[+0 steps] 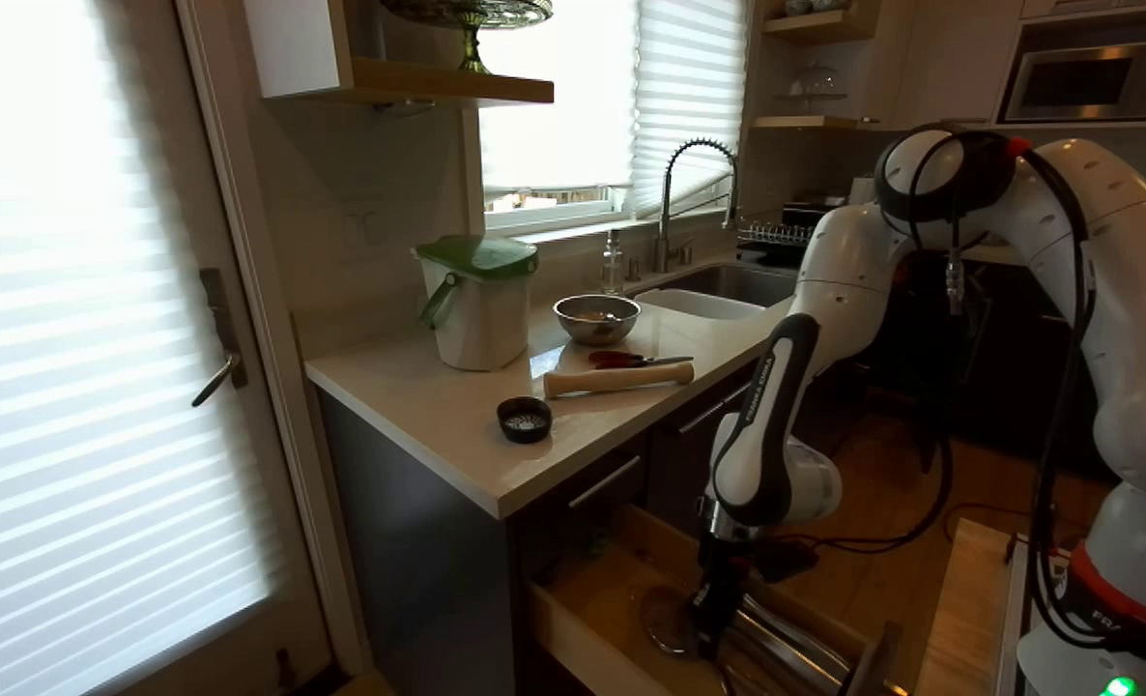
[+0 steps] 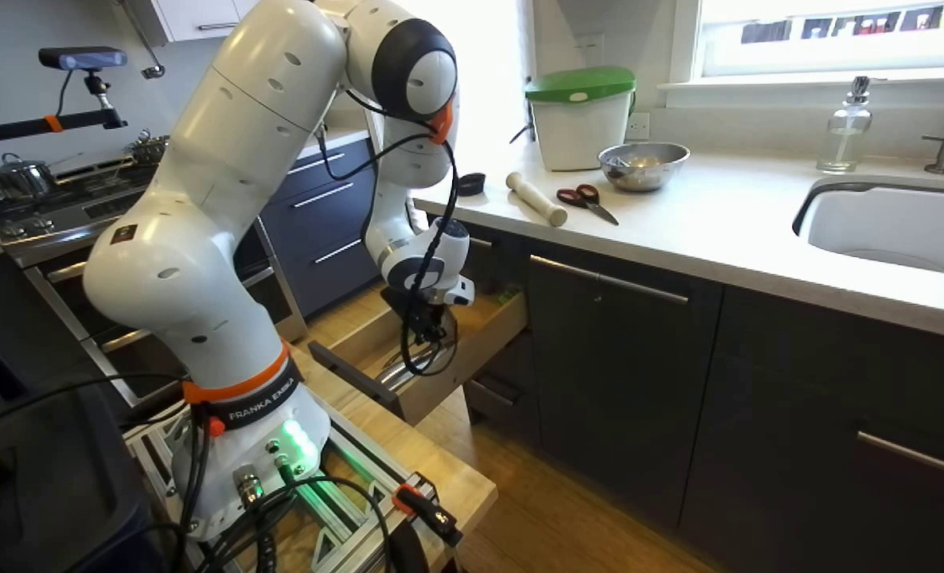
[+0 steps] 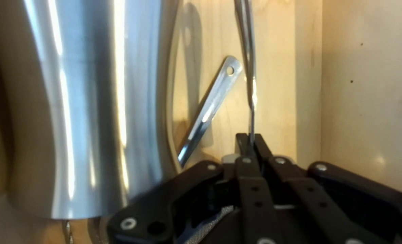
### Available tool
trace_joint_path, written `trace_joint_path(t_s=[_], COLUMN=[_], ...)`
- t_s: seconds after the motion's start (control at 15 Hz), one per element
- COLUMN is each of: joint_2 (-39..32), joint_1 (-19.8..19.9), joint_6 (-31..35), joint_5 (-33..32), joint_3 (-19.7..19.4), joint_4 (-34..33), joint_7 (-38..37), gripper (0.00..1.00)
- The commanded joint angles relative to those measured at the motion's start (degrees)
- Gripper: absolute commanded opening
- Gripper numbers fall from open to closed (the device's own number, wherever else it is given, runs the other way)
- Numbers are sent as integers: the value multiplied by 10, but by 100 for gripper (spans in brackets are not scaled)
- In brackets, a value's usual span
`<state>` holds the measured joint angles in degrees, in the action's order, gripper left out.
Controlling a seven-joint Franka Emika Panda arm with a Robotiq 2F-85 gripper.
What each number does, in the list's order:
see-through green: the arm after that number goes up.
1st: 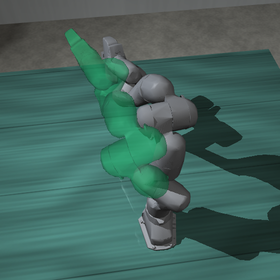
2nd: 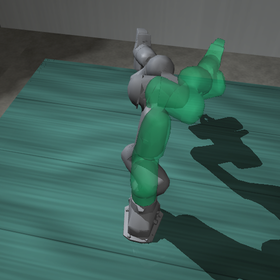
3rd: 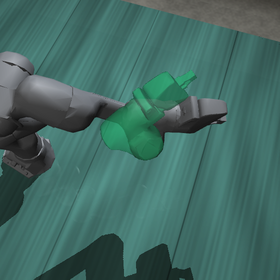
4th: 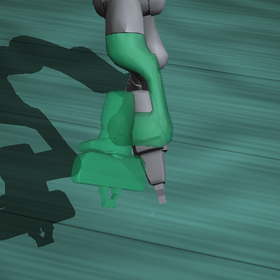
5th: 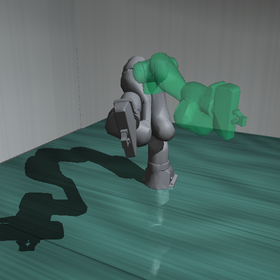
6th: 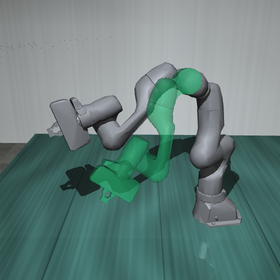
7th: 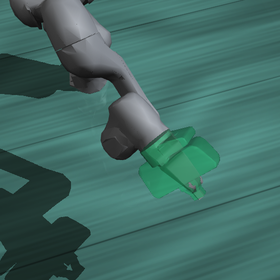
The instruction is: Move the silver spatula to the left
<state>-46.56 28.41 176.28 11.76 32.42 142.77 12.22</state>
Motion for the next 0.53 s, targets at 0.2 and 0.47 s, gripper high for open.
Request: trace_joint_path(t_s=[0.2, 0.47], joint_2=[67, 81], joint_1=[-75, -104], joint_6=[32, 61], joint_5=[-10, -14], joint_3=[-48, -73], joint_4=[50, 63], joint_7=[-74, -102], gripper=[1, 1])
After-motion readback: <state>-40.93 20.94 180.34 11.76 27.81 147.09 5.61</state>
